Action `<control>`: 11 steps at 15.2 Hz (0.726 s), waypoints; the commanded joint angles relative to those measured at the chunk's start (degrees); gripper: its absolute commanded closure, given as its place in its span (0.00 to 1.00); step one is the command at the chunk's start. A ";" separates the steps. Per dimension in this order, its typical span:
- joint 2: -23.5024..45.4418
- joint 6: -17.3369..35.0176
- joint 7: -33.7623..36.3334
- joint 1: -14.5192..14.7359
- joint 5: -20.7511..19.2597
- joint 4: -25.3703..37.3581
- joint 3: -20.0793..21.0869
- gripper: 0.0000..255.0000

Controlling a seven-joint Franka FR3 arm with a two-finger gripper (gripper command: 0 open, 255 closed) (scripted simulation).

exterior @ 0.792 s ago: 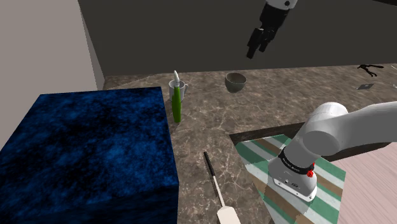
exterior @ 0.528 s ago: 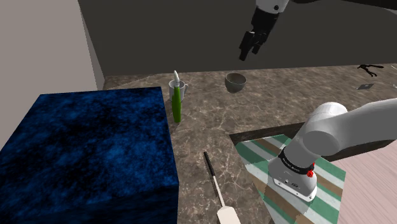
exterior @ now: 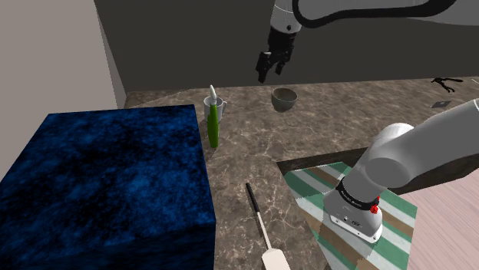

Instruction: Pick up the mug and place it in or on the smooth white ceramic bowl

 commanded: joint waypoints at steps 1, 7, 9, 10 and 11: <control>3.75 2.68 1.69 0.09 -0.20 0.90 1.23 0.00; 16.19 8.56 6.25 0.07 -2.32 6.67 4.01 0.00; 20.52 10.02 7.87 0.17 -3.42 9.21 4.77 0.00; 22.72 10.64 8.69 0.26 -4.03 10.59 5.09 0.00; 24.93 11.20 9.51 0.38 -4.67 12.06 5.38 0.00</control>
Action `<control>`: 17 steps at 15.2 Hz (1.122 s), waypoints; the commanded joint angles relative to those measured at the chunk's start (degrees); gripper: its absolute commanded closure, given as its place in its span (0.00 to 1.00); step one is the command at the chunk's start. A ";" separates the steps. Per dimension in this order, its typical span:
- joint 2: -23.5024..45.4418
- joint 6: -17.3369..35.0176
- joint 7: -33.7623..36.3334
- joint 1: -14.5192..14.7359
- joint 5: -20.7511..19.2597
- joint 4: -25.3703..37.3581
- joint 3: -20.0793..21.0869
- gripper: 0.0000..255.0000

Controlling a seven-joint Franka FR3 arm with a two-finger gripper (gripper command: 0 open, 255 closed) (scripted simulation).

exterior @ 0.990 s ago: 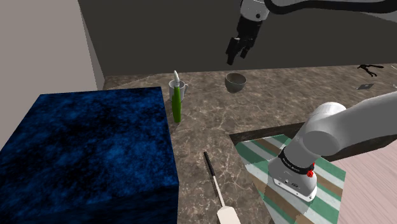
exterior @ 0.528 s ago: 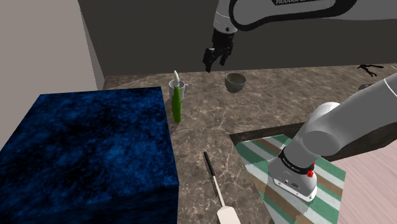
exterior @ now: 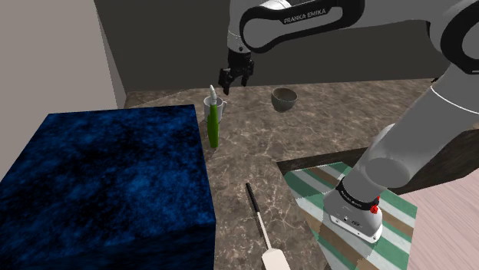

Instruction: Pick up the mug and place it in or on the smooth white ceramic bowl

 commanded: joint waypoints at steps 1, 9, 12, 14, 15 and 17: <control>4.74 1.59 1.76 0.26 -1.38 2.78 0.60 0.00; 23.14 2.79 7.39 2.94 -6.89 18.26 0.96 0.00; 26.53 3.17 8.11 3.61 -7.75 21.02 0.69 0.00; 27.17 4.41 8.27 3.59 -8.00 20.40 0.56 0.00; 27.51 5.03 8.35 3.58 -8.13 20.11 0.49 0.00; 28.21 6.24 8.52 3.58 -8.40 19.58 0.34 0.00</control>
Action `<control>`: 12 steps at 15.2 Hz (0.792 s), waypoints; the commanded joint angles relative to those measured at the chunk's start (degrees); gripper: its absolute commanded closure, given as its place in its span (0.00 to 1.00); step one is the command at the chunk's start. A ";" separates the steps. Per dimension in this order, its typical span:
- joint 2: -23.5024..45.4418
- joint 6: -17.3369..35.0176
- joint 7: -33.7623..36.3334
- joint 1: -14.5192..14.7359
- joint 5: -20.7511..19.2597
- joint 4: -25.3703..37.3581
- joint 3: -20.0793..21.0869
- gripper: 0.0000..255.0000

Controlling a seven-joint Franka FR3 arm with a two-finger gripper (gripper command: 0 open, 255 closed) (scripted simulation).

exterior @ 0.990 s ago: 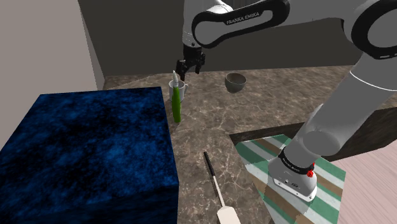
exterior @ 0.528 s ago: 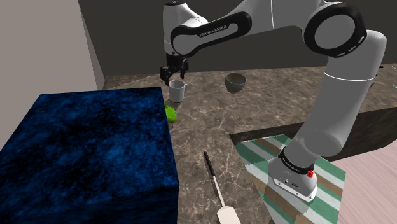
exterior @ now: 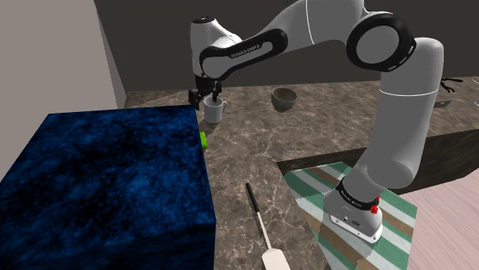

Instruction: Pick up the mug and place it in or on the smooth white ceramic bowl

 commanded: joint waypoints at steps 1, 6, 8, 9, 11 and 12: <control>1.03 1.50 0.22 0.01 -0.37 -0.48 -0.20 0.00; 1.03 1.50 0.21 0.02 -0.37 -0.48 -0.20 0.00; 1.03 1.50 0.21 0.02 -0.37 -0.48 -0.20 0.00; 1.03 1.49 0.21 0.02 -0.37 -0.48 -0.20 0.00; 1.03 1.49 0.21 0.02 -0.37 -0.48 -0.20 1.00; 1.03 1.49 0.21 0.02 -0.37 -0.48 -0.20 1.00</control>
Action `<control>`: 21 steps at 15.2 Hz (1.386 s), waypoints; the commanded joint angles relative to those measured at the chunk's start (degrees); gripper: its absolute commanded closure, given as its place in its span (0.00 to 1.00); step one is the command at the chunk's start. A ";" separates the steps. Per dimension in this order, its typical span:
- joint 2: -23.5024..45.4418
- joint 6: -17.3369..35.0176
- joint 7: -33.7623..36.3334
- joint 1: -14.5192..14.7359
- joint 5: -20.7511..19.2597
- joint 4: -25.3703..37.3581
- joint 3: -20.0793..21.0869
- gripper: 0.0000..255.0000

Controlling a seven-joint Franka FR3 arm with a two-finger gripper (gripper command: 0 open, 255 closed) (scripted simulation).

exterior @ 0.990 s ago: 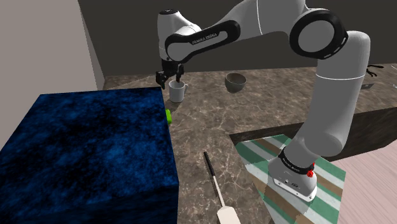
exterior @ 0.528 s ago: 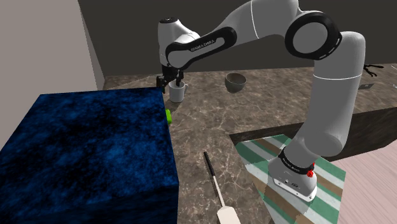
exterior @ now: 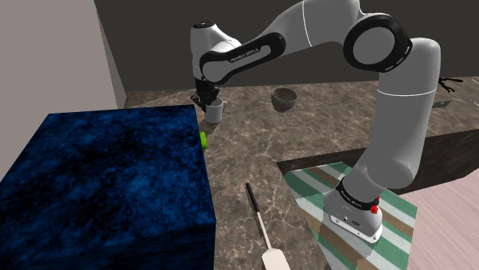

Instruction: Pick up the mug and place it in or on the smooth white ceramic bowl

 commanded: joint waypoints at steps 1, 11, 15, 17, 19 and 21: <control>0.00 0.00 0.00 0.00 0.00 0.00 0.00 1.00; -1.22 -2.51 -0.54 -0.09 0.54 1.36 0.23 1.00; -2.27 -5.11 -1.04 -0.15 1.03 2.96 0.43 1.00; -2.74 -6.43 -1.29 -0.16 1.25 3.84 0.51 1.00; -3.16 -7.77 -1.52 -0.16 1.45 4.79 0.59 1.00; -3.54 -9.13 -1.75 -0.16 1.64 5.80 0.66 1.00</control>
